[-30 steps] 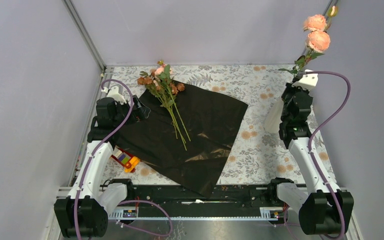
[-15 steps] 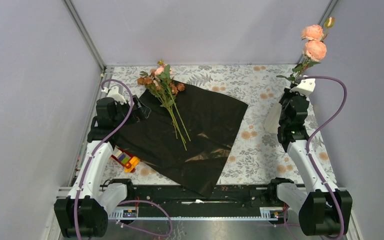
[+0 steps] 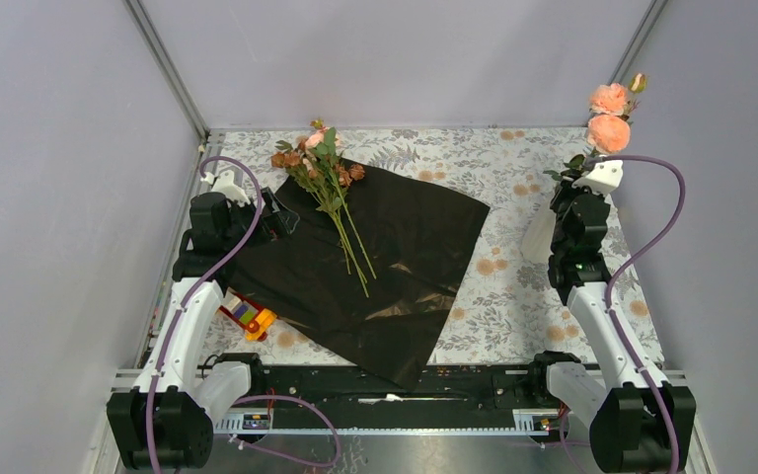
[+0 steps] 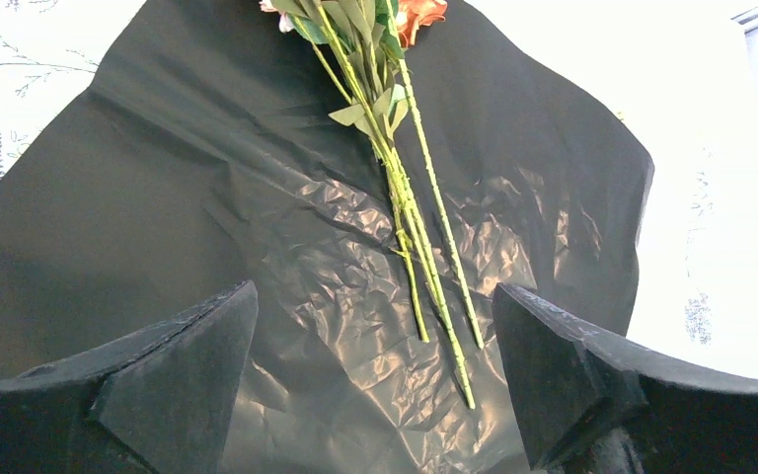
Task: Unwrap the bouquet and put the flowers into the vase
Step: Insert the fake flower into the vase.
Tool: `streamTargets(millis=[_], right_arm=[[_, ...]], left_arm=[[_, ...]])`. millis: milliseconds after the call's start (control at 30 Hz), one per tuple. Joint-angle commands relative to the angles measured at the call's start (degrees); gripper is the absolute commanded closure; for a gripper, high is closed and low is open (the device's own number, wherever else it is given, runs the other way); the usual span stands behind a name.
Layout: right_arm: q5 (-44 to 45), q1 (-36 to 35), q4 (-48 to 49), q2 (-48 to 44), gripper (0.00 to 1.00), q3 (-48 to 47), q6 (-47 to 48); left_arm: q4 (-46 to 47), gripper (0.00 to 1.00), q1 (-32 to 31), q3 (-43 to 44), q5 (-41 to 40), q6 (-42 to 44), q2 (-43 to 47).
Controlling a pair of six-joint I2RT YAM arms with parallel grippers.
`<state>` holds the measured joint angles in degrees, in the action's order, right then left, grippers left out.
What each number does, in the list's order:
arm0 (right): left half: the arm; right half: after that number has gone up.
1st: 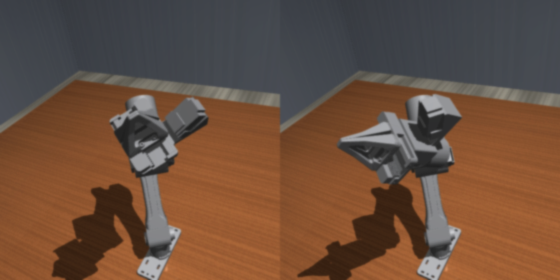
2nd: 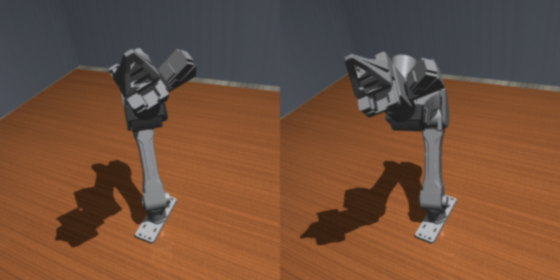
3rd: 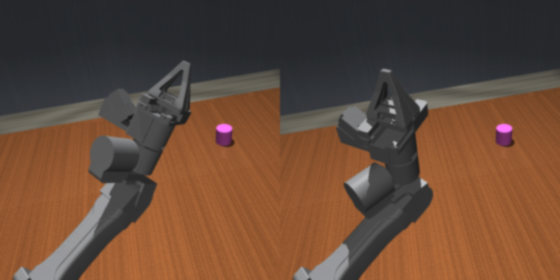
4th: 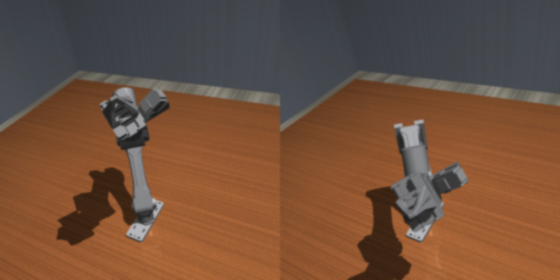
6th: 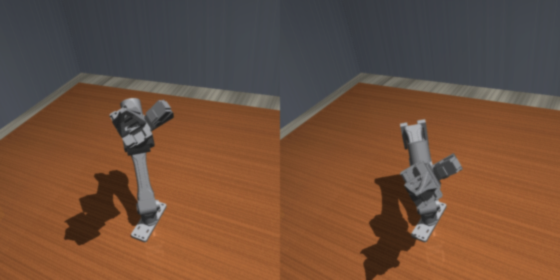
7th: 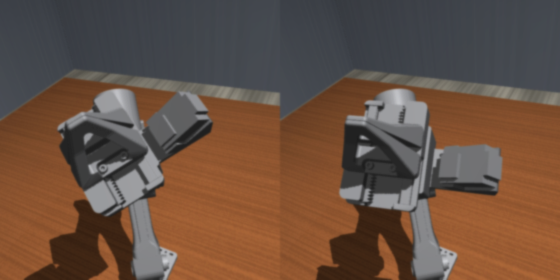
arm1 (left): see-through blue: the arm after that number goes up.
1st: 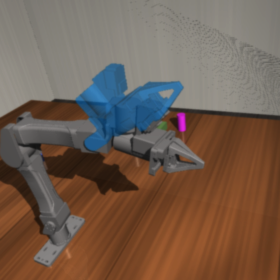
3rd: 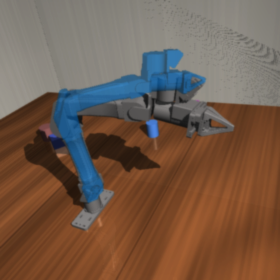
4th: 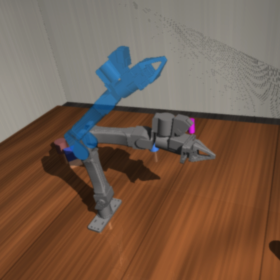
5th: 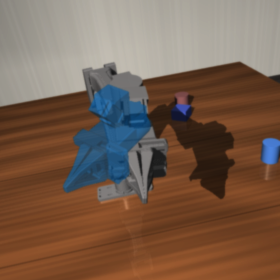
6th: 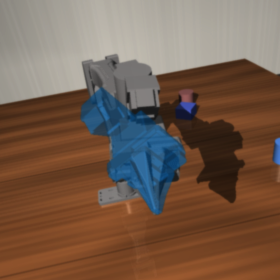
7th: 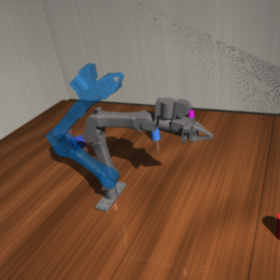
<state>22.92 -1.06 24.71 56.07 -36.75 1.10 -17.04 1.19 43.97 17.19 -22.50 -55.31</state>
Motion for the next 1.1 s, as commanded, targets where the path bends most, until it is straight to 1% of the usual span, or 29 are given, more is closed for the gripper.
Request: streamTargets(millis=[0,133,400,567,667,867,1000,1067], right_arm=[[-0.19,0.27,0.27,-2.19,0.64,0.31,-0.75],[-0.21,0.27,-0.26,-3.25,0.60,0.69,-0.75],[-2.12,0.26,-3.15,-5.60,0.45,0.96,-3.93],[-3.78,0.27,-6.23,-10.14,0.34,1.25,-6.09],[-5.51,0.25,-8.58,-13.48,0.30,1.38,-8.46],[-8.59,0.18,-13.66,-18.72,0.27,0.59,-11.44],[-10.76,0.18,-20.03,-19.30,0.29,-3.54,-13.43],[-13.31,0.02,-25.08,-19.01,0.29,-6.66,-14.27]], left_arm=[[3.02,0.04,0.23,0.51,1.72,-0.26,0.07],[2.98,0.04,0.22,0.50,1.86,-0.26,0.28],[3.06,0.03,0.22,0.51,1.91,-0.26,0.73],[3.06,0.03,0.22,0.51,1.75,-0.26,1.06],[3.21,0.03,0.22,0.44,1.64,-0.26,1.40],[3.67,0.03,0.22,0.07,1.00,-0.36,2.34],[3.39,0.03,0.22,-0.16,-1.50,-0.59,3.90],[4.31,0.03,0.22,-1.05,-3.11,-0.76,5.57]])
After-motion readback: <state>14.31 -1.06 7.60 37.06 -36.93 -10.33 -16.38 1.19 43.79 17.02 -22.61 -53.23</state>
